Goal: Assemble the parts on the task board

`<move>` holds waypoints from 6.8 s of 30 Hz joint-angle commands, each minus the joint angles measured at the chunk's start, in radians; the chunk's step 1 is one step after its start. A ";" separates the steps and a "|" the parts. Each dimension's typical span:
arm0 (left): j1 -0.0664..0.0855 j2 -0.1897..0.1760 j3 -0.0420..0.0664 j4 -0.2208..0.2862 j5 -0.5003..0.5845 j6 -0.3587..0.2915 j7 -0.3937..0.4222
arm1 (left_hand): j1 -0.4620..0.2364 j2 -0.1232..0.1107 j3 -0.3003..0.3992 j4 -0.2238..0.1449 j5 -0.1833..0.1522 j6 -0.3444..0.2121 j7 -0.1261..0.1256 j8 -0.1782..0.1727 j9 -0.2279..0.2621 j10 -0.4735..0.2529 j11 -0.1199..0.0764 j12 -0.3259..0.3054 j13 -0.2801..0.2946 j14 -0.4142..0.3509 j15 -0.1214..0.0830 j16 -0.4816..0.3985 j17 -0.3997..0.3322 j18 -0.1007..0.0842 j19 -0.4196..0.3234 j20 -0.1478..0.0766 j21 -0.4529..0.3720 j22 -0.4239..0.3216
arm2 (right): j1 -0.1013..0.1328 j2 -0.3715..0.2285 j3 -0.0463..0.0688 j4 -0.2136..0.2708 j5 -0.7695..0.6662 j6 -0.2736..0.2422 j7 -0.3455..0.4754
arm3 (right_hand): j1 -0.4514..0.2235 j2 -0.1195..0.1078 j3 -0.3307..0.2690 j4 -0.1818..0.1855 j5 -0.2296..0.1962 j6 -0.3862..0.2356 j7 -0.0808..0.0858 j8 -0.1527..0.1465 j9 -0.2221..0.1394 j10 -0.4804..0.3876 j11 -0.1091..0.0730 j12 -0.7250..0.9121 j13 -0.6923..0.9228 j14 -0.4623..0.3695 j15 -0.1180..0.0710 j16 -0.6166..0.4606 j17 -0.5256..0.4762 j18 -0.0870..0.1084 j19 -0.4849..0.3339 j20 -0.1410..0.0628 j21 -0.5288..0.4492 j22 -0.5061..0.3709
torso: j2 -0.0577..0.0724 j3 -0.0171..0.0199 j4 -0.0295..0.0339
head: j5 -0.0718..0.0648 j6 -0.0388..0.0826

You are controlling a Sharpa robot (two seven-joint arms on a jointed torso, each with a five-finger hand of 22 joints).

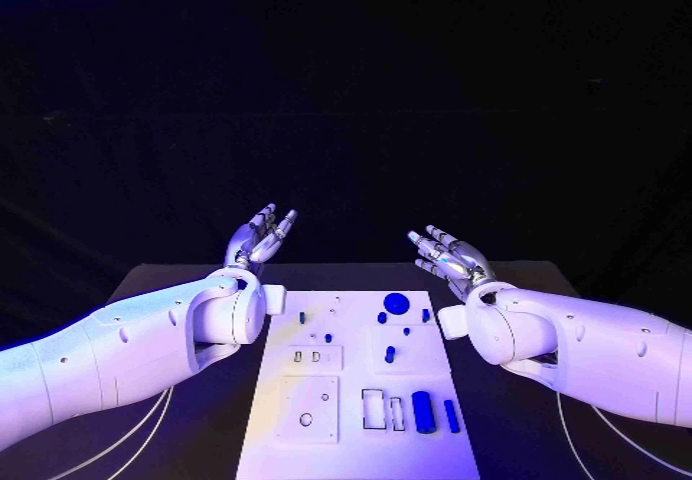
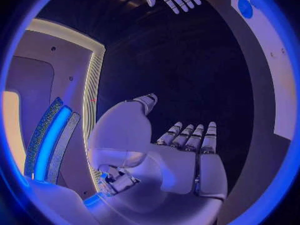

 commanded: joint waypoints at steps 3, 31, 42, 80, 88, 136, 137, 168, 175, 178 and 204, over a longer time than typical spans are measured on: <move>0.002 0.003 0.000 0.000 -0.011 0.066 0.012 | 0.012 -0.011 0.016 -0.003 0.002 0.009 0.131 0.004 0.002 0.004 0.008 0.007 0.002 0.007 0.006 0.007 0.002 0.011 0.001 0.006 0.004 0.001 | 0.022 0.008 -0.020 -0.025 -0.050 0.211 -0.072 | 0.088 -0.011 0.026 -0.043 0.010 0.074 0.172 0.022 0.016 0.099 0.026 0.018 0.010 0.115 0.028 0.032 0.021 0.010 0.081 0.014 0.037 0.017 | 0.000 0.0000 -0.0002 | 0.000 0.000; 0.011 -0.114 0.003 0.114 -0.071 0.143 0.028 | 0.215 -0.127 0.128 -0.187 -0.008 0.629 0.142 0.209 0.134 0.801 0.008 0.116 0.052 0.724 -0.045 0.218 0.140 0.053 0.526 0.005 0.267 0.095 | 0.086 -0.035 -0.027 -0.053 -0.855 0.052 -0.158 | 0.325 -0.143 0.193 -0.198 0.003 0.790 0.108 0.208 0.129 0.914 -0.071 0.052 0.043 0.909 -0.102 0.195 0.123 0.092 0.674 -0.038 0.238 0.060 | 0.057 0.0209 0.0002 | -0.009 -0.008; 0.023 -0.188 0.014 0.207 -0.141 0.282 0.015 | 0.217 -0.154 0.153 -0.208 -0.007 0.690 0.106 0.248 0.149 0.914 -0.028 0.097 0.051 0.829 -0.086 0.251 0.191 0.072 0.675 -0.031 0.384 0.140 | 0.115 -0.039 -0.025 -0.028 -1.257 0.177 -0.281 | 0.328 -0.183 0.187 -0.200 -0.013 0.893 0.051 0.231 0.158 1.073 -0.141 0.046 0.046 1.190 -0.204 0.374 0.327 0.087 0.873 -0.151 0.468 0.189 | 0.101 0.0312 0.0117 | -0.022 0.008; 0.047 -0.236 0.021 0.306 -0.163 0.298 -0.006 | 0.190 -0.173 0.131 -0.204 -0.009 0.693 0.099 0.251 0.157 0.953 -0.038 0.059 0.051 0.887 -0.105 0.255 0.253 0.069 0.733 -0.064 0.514 0.206 | 0.130 0.049 -0.025 -0.043 -1.609 0.298 -0.533 | 0.326 -0.235 0.141 -0.101 -0.041 0.869 0.021 0.208 0.271 0.966 -0.159 0.153 0.179 1.343 -0.222 1.332 1.250 -0.020 1.165 -0.170 1.292 1.154 | 0.181 0.0462 0.0413 | -0.051 0.009; 0.047 -0.235 0.021 0.304 -0.160 0.294 -0.006 | 0.189 -0.172 0.130 -0.204 -0.009 0.693 0.099 0.251 0.157 0.953 -0.037 0.058 0.051 0.886 -0.105 0.254 0.253 0.069 0.733 -0.064 0.516 0.207 | 0.129 0.054 -0.027 -0.044 -1.614 0.321 -0.533 | 0.325 -0.233 0.151 -0.096 -0.039 0.875 0.020 0.212 0.278 0.973 -0.161 0.159 0.183 1.345 -0.223 1.350 1.267 -0.025 1.177 -0.170 1.316 1.188 | 0.188 0.0454 0.0446 | -0.050 0.000; 0.052 -0.231 0.020 0.273 -0.142 0.295 -0.023 | 0.183 -0.172 0.119 -0.196 -0.010 0.681 0.111 0.243 0.156 0.937 -0.029 0.054 0.050 0.881 -0.099 0.245 0.270 0.066 0.716 -0.062 0.542 0.222 | 0.129 0.106 -0.026 -0.041 -1.615 0.077 -0.611 | 0.333 -0.178 0.275 -0.116 -0.126 0.939 0.004 0.252 0.350 1.055 -0.179 0.136 0.164 1.346 -0.235 1.397 1.291 -0.031 1.180 -0.180 1.356 1.253 | 0.199 0.0444 0.0451 | -0.036 0.014; 0.052 -0.230 0.021 0.274 -0.142 0.297 -0.021 | 0.183 -0.172 0.119 -0.196 -0.010 0.681 0.111 0.243 0.156 0.937 -0.029 0.054 0.050 0.881 -0.099 0.245 0.270 0.066 0.716 -0.062 0.542 0.222 | 0.129 0.118 -0.025 -0.051 -1.611 0.063 -0.616 | 0.334 -0.177 0.276 -0.116 -0.127 0.938 0.004 0.252 0.350 1.055 -0.179 0.135 0.164 1.346 -0.236 1.398 1.293 -0.031 1.180 -0.180 1.357 1.255 | 0.200 0.0433 0.0459 | -0.035 0.014; 0.054 -0.221 0.026 0.265 -0.133 0.292 -0.019 | 0.183 -0.170 0.119 -0.194 -0.009 0.681 0.111 0.244 0.156 0.936 -0.029 0.054 0.051 0.880 -0.099 0.244 0.271 0.066 0.714 -0.062 0.543 0.223 | 0.104 0.329 -0.023 -0.269 -1.568 0.061 -0.572 | 0.330 -0.179 0.277 -0.117 -0.125 0.934 0.008 0.250 0.353 1.055 -0.176 0.131 0.162 1.346 -0.235 1.400 1.292 -0.030 1.179 -0.179 1.356 1.253 | 0.209 0.0407 0.0543 | -0.034 0.017; 0.055 -0.220 0.026 0.264 -0.133 0.293 -0.019 | 0.183 -0.170 0.119 -0.194 -0.009 0.682 0.111 0.244 0.157 0.937 -0.029 0.055 0.051 0.880 -0.099 0.244 0.272 0.066 0.713 -0.062 0.544 0.223 | 0.102 0.337 -0.023 -0.273 -1.568 0.059 -0.571 | 0.328 -0.179 0.277 -0.116 -0.125 0.934 0.008 0.249 0.354 1.055 -0.176 0.130 0.161 1.346 -0.234 1.400 1.292 -0.030 1.178 -0.179 1.355 1.253 | 0.210 0.0400 0.0550 | -0.033 0.018; 0.055 -0.220 0.026 0.263 -0.133 0.292 -0.020 | 0.183 -0.170 0.119 -0.194 -0.009 0.682 0.111 0.244 0.157 0.937 -0.029 0.055 0.051 0.880 -0.099 0.244 0.272 0.066 0.713 -0.062 0.544 0.223 | 0.102 0.338 -0.023 -0.273 -1.568 0.061 -0.572 | 0.328 -0.179 0.277 -0.116 -0.125 0.934 0.008 0.249 0.354 1.055 -0.176 0.130 0.161 1.346 -0.234 1.400 1.292 -0.030 1.178 -0.179 1.355 1.253 | 0.210 0.0401 0.0548 | -0.032 0.018; 0.056 -0.220 0.026 0.259 -0.133 0.293 -0.022 | 0.185 -0.169 0.119 -0.195 -0.008 0.682 0.110 0.244 0.157 0.937 -0.030 0.055 0.051 0.880 -0.099 0.243 0.273 0.066 0.712 -0.062 0.545 0.224 | 0.102 0.336 -0.024 -0.275 -1.561 0.061 -0.569 | 0.312 -0.226 0.137 -0.091 -0.129 0.780 0.029 0.152 0.344 0.878 -0.138 0.081 0.119 1.309 -0.202 1.325 1.167 0.011 1.053 -0.149 1.200 1.064 | 0.212 0.0400 0.0537 | -0.027 0.018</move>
